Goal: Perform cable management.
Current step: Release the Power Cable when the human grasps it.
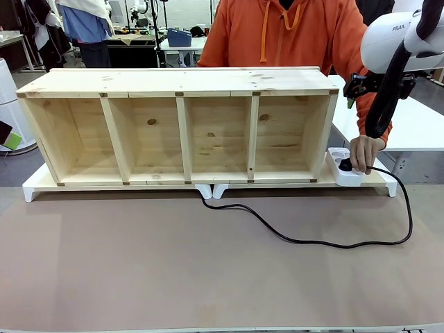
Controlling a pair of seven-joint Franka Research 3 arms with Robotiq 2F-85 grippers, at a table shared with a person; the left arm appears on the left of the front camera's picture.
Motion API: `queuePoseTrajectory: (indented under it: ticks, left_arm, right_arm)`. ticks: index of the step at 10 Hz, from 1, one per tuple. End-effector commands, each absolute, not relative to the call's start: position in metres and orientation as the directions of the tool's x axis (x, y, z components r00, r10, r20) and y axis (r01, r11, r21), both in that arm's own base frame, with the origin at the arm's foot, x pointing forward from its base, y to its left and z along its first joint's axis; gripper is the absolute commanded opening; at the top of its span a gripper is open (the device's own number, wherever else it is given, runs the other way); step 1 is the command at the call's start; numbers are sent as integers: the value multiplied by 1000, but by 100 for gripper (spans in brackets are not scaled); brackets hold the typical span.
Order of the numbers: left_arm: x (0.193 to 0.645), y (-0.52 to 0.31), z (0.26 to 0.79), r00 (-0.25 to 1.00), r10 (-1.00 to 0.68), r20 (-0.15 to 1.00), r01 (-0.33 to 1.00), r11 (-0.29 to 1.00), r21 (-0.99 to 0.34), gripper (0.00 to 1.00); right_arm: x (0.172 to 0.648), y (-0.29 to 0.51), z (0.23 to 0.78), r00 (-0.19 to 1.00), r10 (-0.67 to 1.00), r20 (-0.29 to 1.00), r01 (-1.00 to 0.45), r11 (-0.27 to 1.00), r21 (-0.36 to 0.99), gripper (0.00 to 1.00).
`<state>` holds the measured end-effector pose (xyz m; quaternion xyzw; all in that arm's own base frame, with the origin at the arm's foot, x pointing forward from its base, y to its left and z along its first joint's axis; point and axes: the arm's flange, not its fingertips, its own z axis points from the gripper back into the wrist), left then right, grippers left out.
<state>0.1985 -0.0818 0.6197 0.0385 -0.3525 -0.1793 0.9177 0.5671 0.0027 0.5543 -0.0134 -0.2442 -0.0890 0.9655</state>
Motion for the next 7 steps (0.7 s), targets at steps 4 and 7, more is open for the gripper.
queuePoseTrajectory:
  ticks: [4,7]
  left_arm:
    - [200,-83,620,680,-358,640,310,931,191,100]
    - [200,-83,620,680,-358,640,310,931,191,100]
  right_arm:
    - [568,4,553,867,-170,469,182,983,19,96]
    - [568,4,553,867,-170,469,182,983,19,96]
